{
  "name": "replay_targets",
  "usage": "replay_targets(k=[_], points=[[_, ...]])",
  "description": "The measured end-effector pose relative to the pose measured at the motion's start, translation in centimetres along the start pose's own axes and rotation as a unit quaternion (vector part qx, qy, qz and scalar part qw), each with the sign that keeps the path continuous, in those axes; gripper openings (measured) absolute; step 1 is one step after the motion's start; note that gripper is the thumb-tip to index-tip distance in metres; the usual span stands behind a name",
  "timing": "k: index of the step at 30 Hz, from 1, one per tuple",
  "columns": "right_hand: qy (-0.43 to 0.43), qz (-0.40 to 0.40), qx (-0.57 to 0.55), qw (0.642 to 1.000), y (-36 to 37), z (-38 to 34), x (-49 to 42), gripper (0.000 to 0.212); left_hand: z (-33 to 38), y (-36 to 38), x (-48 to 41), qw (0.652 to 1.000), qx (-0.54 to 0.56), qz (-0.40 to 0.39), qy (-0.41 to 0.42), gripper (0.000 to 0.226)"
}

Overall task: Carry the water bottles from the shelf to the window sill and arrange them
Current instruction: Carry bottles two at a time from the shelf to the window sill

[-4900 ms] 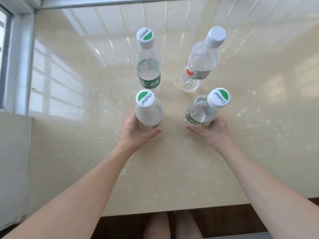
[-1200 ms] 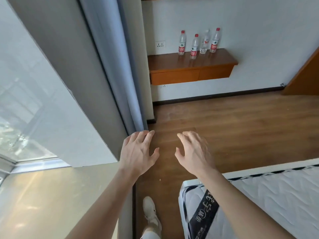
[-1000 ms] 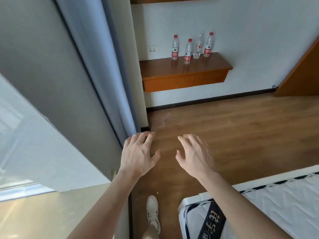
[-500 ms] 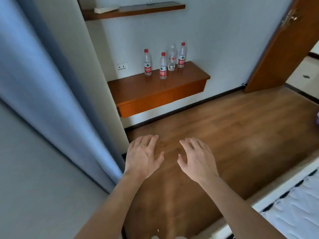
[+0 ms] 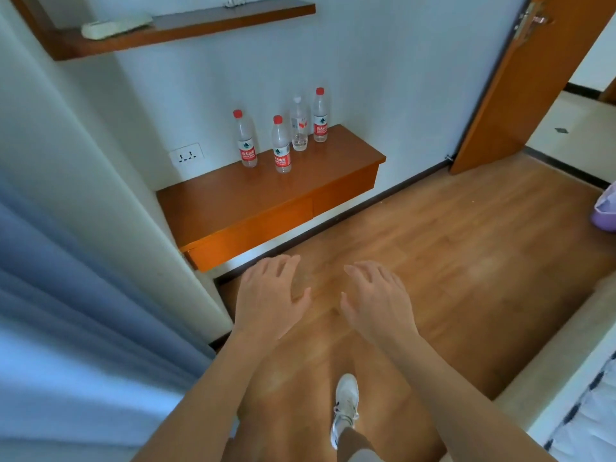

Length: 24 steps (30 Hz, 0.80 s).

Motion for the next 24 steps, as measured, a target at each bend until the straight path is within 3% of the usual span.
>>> replay_targets(k=[12, 24], points=[[-0.035, -0.033, -0.001, 0.999, 5.6, 6.6, -21.7, 0.048, -1.4, 4.2, -20.1, 0.998, -0.013, 0.004, -0.056, 0.058], [-0.073, -0.040, -0.009, 0.996, 13.7, 5.9, -35.1, 0.048, -8.0, 8.3, -31.2, 0.993, -0.046, 0.005, -0.109, 0.063]])
Point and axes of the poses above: each hand's wrist, its own x-axis away from the middle knuckle, its own y-axis out of the palm, z = x × y, the point moved 7 cm from there along -x, towards the middle knuckle, and after that the axes turned 6 degrees about z, right-handed, at the moved point
